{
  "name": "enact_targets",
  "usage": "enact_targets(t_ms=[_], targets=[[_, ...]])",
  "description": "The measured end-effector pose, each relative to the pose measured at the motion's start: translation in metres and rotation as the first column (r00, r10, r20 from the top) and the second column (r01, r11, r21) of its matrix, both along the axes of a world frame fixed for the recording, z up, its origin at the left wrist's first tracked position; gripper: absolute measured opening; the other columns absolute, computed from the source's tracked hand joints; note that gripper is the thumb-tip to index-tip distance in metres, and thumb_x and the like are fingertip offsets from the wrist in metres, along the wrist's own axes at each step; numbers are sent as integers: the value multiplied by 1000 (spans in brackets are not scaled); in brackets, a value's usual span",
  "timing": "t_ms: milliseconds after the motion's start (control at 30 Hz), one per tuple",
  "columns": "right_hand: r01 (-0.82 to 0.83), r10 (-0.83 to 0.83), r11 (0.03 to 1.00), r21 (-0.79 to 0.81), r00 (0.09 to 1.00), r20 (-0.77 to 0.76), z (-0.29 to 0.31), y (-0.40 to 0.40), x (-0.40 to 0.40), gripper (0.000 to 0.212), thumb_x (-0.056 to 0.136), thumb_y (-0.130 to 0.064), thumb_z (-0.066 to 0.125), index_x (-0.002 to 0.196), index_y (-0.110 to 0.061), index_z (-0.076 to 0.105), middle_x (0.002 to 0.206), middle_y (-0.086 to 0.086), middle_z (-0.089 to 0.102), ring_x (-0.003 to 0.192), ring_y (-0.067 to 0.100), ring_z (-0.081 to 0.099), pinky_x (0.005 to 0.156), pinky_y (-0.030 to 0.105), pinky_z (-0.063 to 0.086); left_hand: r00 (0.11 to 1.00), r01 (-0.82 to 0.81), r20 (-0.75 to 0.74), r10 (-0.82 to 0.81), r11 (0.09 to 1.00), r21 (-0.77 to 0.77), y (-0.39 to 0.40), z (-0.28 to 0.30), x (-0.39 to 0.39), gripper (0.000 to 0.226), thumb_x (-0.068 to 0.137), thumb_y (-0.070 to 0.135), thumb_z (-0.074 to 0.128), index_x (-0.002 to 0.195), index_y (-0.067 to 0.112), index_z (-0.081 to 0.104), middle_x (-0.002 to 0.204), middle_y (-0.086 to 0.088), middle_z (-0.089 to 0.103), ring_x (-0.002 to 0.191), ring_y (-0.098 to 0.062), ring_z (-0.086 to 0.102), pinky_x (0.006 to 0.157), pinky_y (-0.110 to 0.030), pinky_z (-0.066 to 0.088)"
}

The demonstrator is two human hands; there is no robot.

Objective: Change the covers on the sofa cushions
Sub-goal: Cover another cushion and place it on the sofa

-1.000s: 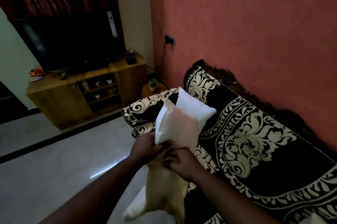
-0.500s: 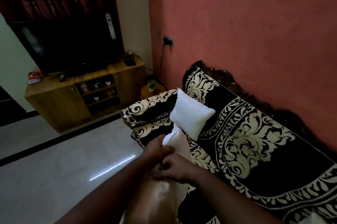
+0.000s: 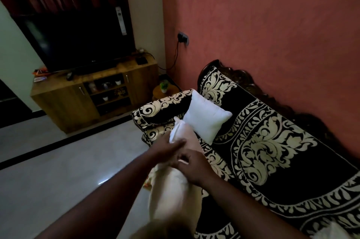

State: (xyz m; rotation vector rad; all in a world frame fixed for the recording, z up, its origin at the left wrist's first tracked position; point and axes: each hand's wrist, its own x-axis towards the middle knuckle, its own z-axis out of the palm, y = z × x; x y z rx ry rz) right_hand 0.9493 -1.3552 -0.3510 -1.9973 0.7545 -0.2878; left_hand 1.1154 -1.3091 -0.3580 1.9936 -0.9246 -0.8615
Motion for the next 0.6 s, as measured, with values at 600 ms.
enact_targets(t_ms=[600], targets=[[189,-188,982,-5,979,78,9,-11,-14,10,93,-27,69,97,-25,77,94,-10,75,88,1,66,81,22,47,991,-137,-37,132,965,-223,40,-17,-47,19,86,12,77,99,26,72,91,15,73,81,10,63,74,-19,50]])
